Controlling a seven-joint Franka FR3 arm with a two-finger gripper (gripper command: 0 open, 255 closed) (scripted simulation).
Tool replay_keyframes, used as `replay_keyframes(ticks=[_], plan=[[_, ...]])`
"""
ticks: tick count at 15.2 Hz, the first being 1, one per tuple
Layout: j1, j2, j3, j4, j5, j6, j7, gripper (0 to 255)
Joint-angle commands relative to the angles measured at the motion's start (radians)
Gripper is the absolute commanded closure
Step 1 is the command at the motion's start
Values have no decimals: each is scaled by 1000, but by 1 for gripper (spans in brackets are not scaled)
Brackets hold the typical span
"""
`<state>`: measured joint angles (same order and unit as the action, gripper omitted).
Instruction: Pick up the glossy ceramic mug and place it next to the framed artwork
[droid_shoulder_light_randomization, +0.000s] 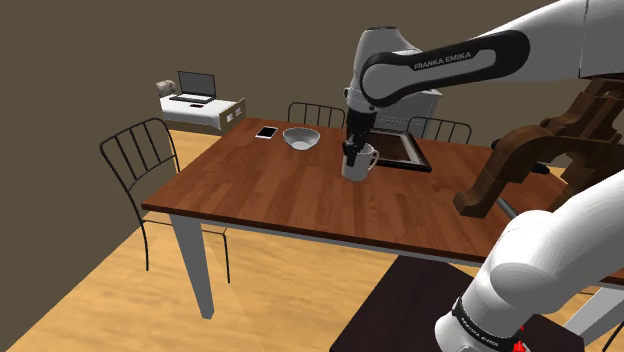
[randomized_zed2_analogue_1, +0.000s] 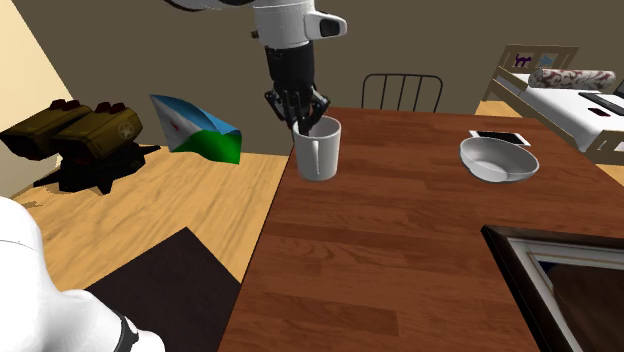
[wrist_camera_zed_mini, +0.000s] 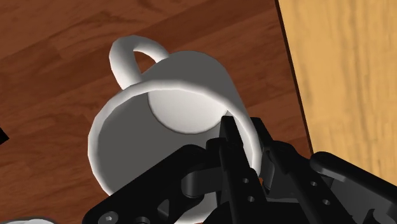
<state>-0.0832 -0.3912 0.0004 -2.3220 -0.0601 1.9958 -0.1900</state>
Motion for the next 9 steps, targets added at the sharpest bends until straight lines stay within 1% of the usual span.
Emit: replay_keyframes(ticks=[1, 4, 9], plan=[[1, -7, 1, 21, 1, -28, 0, 255], [1, -12, 1, 54, 2, -66, -2, 255], [-40, 89, -76, 147, -15, -52, -112, 255]])
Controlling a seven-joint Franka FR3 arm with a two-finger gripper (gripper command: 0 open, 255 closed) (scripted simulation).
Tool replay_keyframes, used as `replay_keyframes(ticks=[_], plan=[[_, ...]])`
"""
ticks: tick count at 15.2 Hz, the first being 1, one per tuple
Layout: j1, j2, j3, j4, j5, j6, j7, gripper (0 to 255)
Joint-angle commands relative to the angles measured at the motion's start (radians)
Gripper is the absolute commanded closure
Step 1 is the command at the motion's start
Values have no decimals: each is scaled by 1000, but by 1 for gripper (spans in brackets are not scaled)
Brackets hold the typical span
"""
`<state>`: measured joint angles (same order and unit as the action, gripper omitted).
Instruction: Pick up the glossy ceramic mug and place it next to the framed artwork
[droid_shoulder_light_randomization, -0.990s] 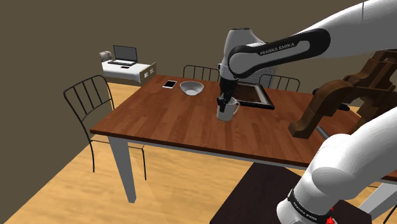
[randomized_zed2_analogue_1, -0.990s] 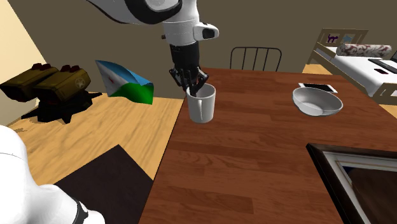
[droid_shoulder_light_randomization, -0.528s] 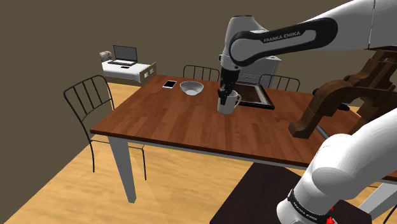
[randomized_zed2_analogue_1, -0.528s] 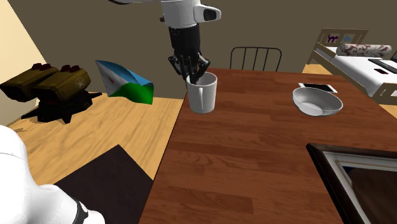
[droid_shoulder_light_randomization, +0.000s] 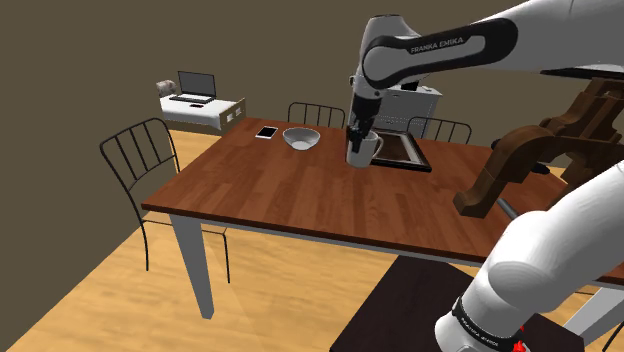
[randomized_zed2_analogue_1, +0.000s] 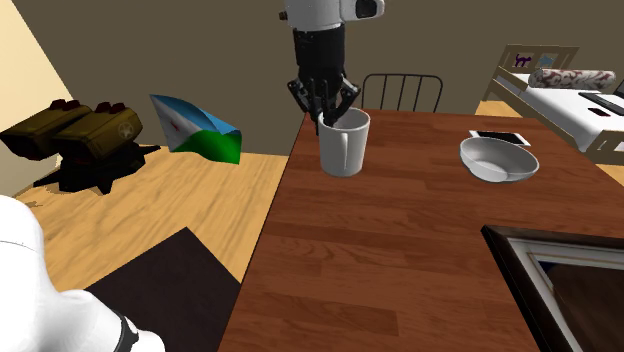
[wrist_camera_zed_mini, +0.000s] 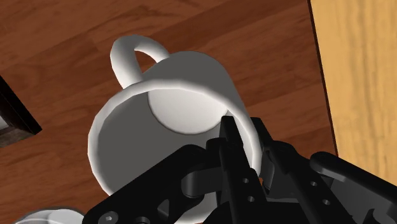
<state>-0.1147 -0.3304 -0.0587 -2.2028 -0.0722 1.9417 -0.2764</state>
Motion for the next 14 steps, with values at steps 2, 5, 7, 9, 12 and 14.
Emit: replay_keyframes(ticks=[2, 5, 7, 9, 12, 14], plan=[[-23, 73, -46, 73, -4, 5, -69, 255], [-46, 147, -87, 150, 2, 5, -135, 255], [-61, 199, -112, 206, 10, 2, -179, 255], [-77, 255, -135, 268, 21, -3, -223, 255], [-103, 344, -167, 372, 45, -17, -289, 255], [-124, 407, -185, 448, 65, -31, -332, 255]])
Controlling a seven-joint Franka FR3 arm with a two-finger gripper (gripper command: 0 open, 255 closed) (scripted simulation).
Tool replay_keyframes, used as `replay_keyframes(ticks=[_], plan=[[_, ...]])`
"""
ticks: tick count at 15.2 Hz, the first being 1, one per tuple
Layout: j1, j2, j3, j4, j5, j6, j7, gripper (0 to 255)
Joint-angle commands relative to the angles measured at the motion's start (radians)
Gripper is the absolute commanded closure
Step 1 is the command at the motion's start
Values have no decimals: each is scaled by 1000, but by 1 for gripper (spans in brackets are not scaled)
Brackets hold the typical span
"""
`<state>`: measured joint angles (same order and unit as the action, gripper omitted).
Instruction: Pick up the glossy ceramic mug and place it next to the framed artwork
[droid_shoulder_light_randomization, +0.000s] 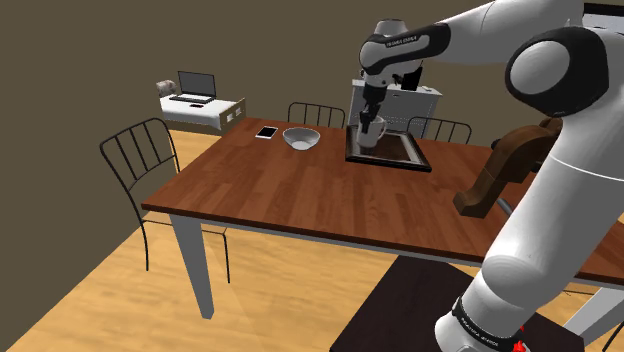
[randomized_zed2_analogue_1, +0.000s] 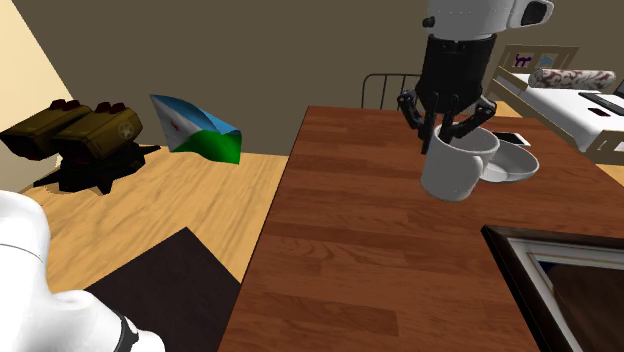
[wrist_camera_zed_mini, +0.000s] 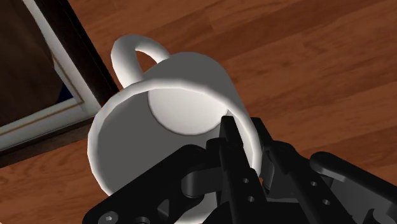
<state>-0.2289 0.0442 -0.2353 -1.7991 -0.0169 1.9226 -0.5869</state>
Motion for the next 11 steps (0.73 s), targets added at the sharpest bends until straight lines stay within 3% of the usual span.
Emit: replay_keyframes(ticks=[1, 5, 11], plan=[[-20, 65, -17, 86, 21, -21, -43, 255], [-75, 212, -42, 278, 70, -71, -125, 255], [-74, 215, -39, 201, 72, 9, -126, 255]])
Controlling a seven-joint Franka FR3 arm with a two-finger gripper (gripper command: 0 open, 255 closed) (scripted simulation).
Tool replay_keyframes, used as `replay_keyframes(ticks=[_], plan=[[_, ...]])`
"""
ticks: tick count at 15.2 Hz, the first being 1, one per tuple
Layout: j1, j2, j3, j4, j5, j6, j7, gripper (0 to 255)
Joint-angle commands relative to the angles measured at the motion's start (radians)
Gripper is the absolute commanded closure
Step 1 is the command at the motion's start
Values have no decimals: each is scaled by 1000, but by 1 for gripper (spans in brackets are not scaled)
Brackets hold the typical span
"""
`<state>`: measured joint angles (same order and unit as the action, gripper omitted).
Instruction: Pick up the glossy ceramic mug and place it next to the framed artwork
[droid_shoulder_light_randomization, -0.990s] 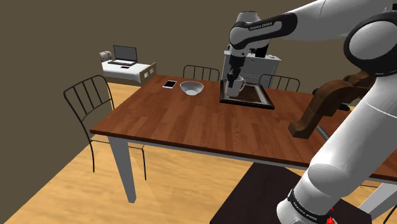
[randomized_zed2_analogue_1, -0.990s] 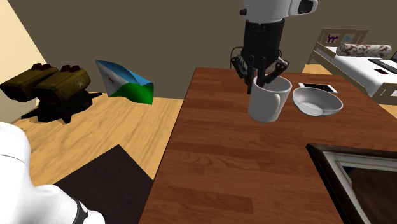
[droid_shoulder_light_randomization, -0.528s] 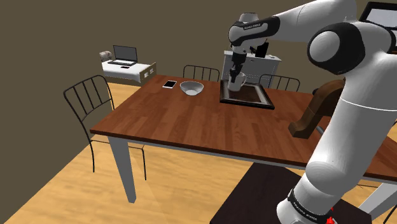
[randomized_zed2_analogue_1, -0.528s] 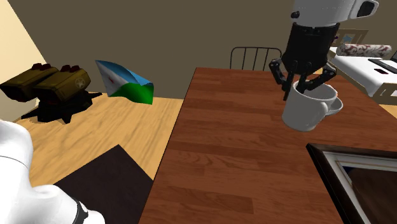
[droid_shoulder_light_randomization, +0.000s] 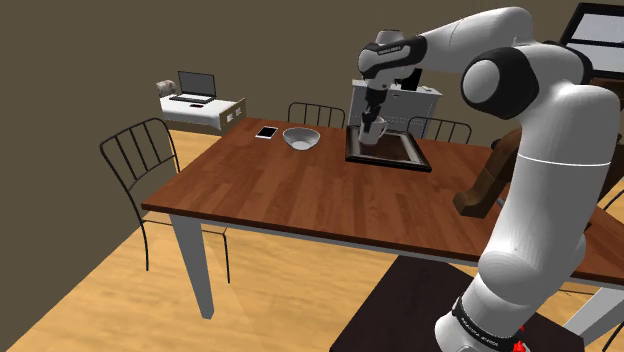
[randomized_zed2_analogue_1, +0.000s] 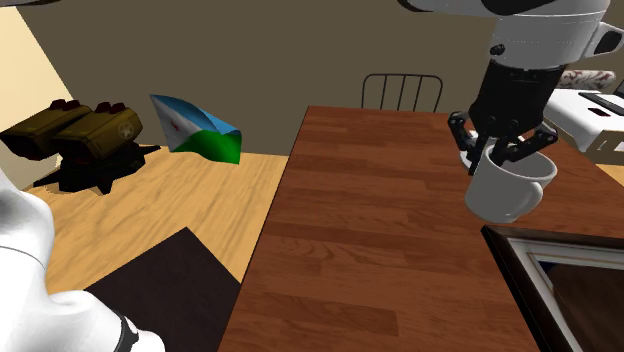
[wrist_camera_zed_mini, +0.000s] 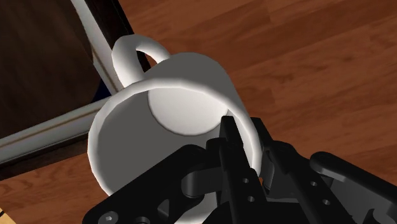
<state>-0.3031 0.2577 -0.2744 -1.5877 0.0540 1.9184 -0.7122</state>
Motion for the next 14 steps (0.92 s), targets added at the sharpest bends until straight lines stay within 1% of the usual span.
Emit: replay_keyframes(ticks=[1, 14], plan=[[0, 3, 1, -22, 1, 26, -1, 255], [0, 40, 6, -147, 15, 187, -8, 255]])
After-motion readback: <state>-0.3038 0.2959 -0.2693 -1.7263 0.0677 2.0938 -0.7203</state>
